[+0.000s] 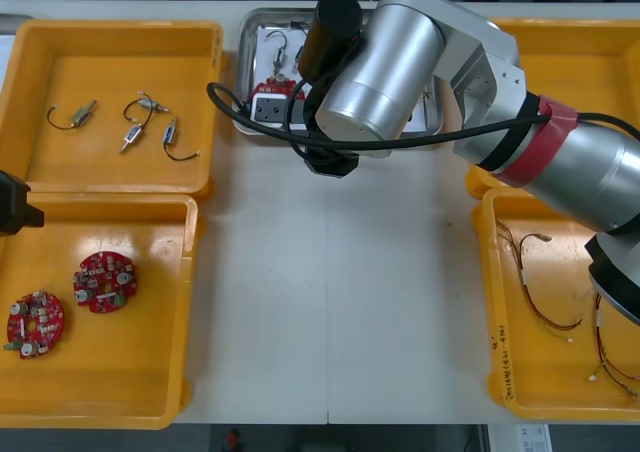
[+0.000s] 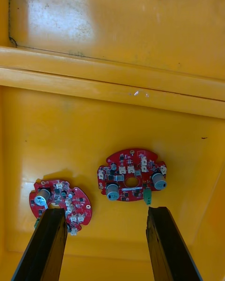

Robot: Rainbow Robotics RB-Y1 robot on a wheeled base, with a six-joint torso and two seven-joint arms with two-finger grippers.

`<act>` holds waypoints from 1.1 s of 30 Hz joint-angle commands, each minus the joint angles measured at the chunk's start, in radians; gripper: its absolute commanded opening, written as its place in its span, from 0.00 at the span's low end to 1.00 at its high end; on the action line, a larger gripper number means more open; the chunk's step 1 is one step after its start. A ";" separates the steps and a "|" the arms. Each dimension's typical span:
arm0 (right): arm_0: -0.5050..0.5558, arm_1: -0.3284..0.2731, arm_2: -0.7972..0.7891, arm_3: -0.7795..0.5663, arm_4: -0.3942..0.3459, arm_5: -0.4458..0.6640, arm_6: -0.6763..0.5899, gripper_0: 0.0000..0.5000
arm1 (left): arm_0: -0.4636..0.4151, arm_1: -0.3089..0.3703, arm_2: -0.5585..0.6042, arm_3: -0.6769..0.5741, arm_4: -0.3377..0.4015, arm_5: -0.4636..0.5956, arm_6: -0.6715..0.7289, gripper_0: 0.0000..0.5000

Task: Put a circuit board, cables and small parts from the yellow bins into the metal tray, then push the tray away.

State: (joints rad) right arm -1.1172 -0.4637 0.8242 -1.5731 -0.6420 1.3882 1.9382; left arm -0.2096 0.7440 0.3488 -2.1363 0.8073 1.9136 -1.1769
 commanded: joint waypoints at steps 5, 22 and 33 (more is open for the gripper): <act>0.171 0.031 -0.223 -0.295 0.093 0.279 0.030 1.00 | 0.015 0.041 0.026 -0.033 -0.005 0.006 -0.095 1.00; 0.497 0.023 -0.631 -0.792 0.074 0.532 -0.022 1.00 | 0.015 0.041 0.026 -0.033 -0.005 0.006 -0.095 1.00; 0.748 -0.092 -0.935 -0.924 -0.125 0.532 -0.269 1.00 | 0.015 0.041 0.026 -0.033 -0.005 0.006 -0.095 1.00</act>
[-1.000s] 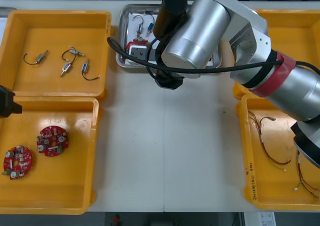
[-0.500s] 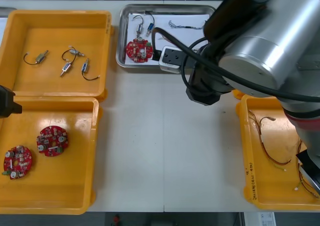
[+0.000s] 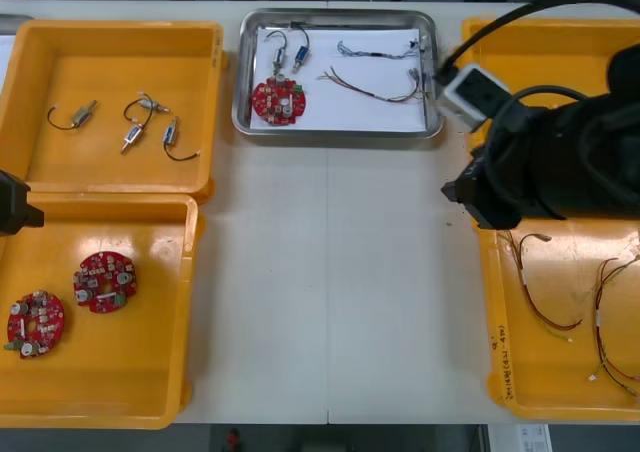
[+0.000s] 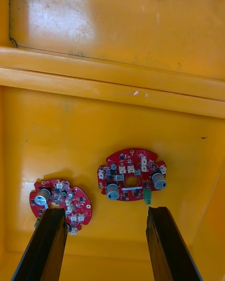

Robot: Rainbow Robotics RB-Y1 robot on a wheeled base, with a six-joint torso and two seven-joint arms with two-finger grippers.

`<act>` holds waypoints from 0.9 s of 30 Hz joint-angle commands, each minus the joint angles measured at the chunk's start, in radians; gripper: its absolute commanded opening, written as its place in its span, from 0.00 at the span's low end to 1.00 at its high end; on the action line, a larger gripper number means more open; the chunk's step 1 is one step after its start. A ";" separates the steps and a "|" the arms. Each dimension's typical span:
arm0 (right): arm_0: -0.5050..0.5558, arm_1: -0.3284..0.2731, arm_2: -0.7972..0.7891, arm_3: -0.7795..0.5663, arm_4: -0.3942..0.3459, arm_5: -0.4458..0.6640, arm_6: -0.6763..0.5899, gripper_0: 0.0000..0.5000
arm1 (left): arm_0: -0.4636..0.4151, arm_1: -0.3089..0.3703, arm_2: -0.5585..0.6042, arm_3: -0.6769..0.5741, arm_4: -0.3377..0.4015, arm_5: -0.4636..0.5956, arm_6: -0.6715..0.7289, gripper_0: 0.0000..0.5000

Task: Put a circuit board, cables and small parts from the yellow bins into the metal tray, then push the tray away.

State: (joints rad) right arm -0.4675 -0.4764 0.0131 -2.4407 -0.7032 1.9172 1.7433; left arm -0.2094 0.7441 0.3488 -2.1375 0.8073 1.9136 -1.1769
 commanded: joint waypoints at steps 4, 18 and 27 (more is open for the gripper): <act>0.161 -0.114 -0.246 -0.067 -0.119 0.003 -0.159 1.00 | 0.015 0.041 0.025 -0.032 -0.005 0.006 -0.095 1.00; 0.314 -0.197 -0.455 0.060 -0.130 0.003 -0.291 1.00 | 0.015 0.041 0.025 -0.032 -0.005 0.006 -0.095 1.00; 0.283 -0.246 -0.510 0.255 -0.153 0.003 -0.298 1.00 | 0.015 0.041 0.025 -0.032 -0.005 0.006 -0.095 1.00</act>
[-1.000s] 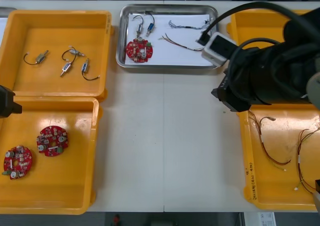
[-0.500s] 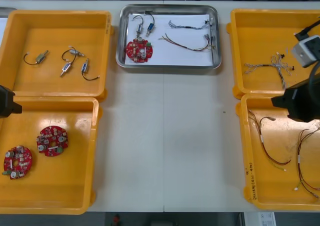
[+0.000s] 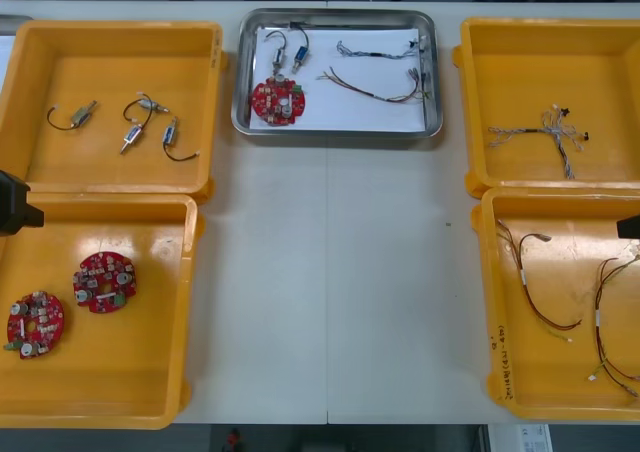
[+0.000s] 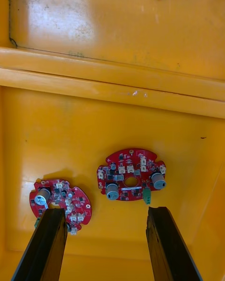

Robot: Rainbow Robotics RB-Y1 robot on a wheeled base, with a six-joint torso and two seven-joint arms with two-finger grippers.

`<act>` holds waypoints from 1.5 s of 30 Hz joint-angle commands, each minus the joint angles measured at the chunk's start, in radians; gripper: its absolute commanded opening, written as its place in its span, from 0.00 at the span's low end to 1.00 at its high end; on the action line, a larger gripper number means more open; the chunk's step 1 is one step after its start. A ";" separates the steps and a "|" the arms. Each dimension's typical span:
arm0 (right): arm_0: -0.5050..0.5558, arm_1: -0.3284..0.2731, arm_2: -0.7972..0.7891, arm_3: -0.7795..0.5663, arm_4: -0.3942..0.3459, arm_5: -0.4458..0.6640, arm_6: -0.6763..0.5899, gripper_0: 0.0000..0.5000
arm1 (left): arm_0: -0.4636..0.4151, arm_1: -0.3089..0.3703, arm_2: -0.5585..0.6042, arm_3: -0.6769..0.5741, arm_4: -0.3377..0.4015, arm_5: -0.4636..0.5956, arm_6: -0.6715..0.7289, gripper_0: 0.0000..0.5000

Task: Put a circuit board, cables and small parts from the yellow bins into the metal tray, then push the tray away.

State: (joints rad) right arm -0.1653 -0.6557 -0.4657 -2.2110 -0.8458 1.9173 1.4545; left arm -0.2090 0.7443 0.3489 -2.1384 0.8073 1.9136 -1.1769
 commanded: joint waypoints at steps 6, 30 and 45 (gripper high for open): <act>-0.046 -0.099 -0.036 0.105 -0.018 0.003 -0.019 1.00 | 0.014 0.041 0.025 -0.031 -0.005 0.006 -0.095 1.00; -0.057 -0.104 -0.042 0.088 0.022 0.003 -0.034 1.00 | 0.014 0.041 0.025 -0.031 -0.005 0.006 -0.095 1.00; -0.057 -0.104 -0.042 0.088 0.022 0.003 -0.034 1.00 | 0.014 0.041 0.025 -0.031 -0.005 0.006 -0.095 1.00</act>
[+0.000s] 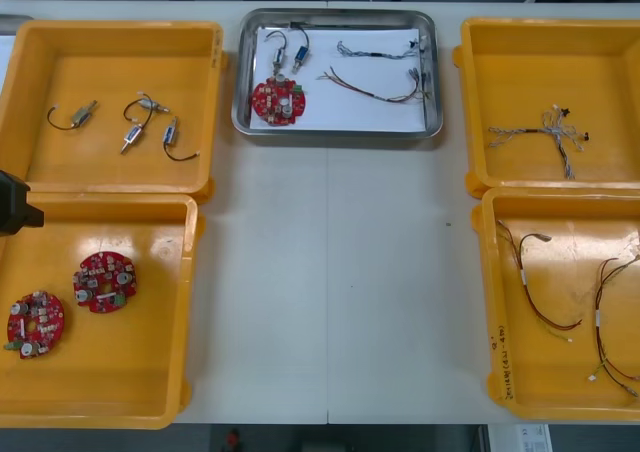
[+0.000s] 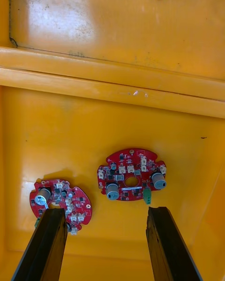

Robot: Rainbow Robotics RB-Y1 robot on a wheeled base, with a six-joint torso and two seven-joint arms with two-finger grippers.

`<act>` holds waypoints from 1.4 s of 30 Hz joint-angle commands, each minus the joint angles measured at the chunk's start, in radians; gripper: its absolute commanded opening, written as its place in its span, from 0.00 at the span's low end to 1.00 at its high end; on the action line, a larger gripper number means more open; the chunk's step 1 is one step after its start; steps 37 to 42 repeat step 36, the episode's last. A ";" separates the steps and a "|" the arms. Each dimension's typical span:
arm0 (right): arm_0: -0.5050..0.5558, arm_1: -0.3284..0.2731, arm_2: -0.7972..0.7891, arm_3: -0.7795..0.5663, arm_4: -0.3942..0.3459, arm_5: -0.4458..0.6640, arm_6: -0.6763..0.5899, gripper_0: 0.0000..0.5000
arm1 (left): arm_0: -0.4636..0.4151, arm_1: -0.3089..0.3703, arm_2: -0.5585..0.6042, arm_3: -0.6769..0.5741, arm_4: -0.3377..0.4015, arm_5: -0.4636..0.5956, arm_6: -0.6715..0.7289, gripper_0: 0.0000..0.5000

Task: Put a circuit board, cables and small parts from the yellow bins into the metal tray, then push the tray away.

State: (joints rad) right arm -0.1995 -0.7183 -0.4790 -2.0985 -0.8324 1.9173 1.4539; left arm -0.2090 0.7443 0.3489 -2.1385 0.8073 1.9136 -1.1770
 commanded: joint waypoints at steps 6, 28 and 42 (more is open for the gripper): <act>-0.023 -0.041 -0.029 -0.025 0.009 0.003 -0.033 1.00 | 0.014 0.041 0.025 -0.031 -0.005 0.006 -0.095 1.00; -0.023 -0.041 -0.029 -0.025 0.009 0.003 -0.033 1.00 | 0.014 0.041 0.025 -0.031 -0.005 0.006 -0.095 1.00; -0.023 -0.041 -0.029 -0.025 0.009 0.003 -0.033 1.00 | 0.014 0.041 0.025 -0.031 -0.005 0.006 -0.095 1.00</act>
